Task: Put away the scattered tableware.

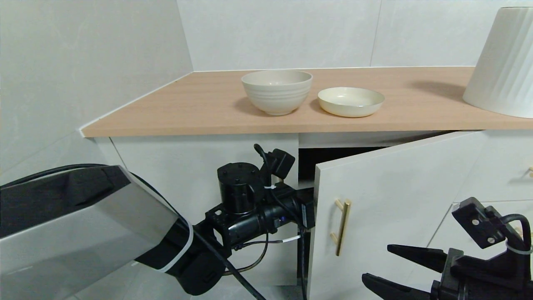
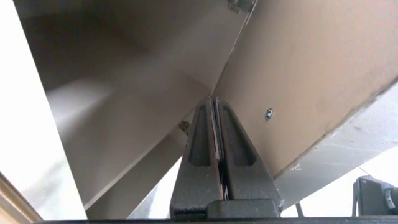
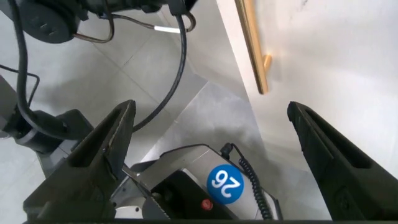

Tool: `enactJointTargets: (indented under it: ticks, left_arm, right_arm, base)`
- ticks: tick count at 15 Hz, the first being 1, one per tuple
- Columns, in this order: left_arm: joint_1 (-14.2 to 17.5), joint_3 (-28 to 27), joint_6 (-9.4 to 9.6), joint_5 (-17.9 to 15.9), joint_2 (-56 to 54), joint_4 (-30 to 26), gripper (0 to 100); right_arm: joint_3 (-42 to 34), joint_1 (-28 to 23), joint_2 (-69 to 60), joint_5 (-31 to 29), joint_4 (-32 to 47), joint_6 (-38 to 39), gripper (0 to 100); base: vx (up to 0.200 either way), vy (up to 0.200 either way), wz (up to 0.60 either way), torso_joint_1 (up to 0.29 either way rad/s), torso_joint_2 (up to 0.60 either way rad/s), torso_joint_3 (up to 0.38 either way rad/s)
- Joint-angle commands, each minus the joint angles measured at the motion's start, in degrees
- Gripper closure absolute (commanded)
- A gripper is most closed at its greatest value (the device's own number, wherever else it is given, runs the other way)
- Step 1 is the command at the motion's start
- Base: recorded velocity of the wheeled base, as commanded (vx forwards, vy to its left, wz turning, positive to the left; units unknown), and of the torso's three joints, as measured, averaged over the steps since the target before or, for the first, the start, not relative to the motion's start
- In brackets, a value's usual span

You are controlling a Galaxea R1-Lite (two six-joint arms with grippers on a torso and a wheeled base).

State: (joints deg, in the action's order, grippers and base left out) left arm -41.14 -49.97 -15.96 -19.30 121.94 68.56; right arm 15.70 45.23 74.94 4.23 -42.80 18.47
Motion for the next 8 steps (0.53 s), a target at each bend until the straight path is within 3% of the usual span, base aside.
enactJointTargets:
  ticks: [1, 7, 8]
  left_arm:
    - [-0.2, 0.0, -0.04, -0.1, 0.0, 0.0, 100]
    - [-0.3, -0.4, -0.13, -0.1, 0.6, 0.1, 100]
    - [-0.3, -0.5, -0.13, -0.1, 1.0, 0.3, 100]
  right_arm:
    - [-0.3, -0.1, -0.3, 0.0, 0.0, -0.2, 0]
    - [-0.4, 0.0, 0.0, 0.4, 1.7, -0.3, 0]
    - [-0.4, 0.0, 0.0, 0.5, 1.6, -0.3, 0]
  base:
    - [0.000, 0.000, 0.00, 0.000, 0.00, 0.000]
    - [-0.200, 0.000, 0.00, 0.004, 0.00, 0.003]
    - [0.000, 0.000, 0.00, 0.000, 0.00, 0.000]
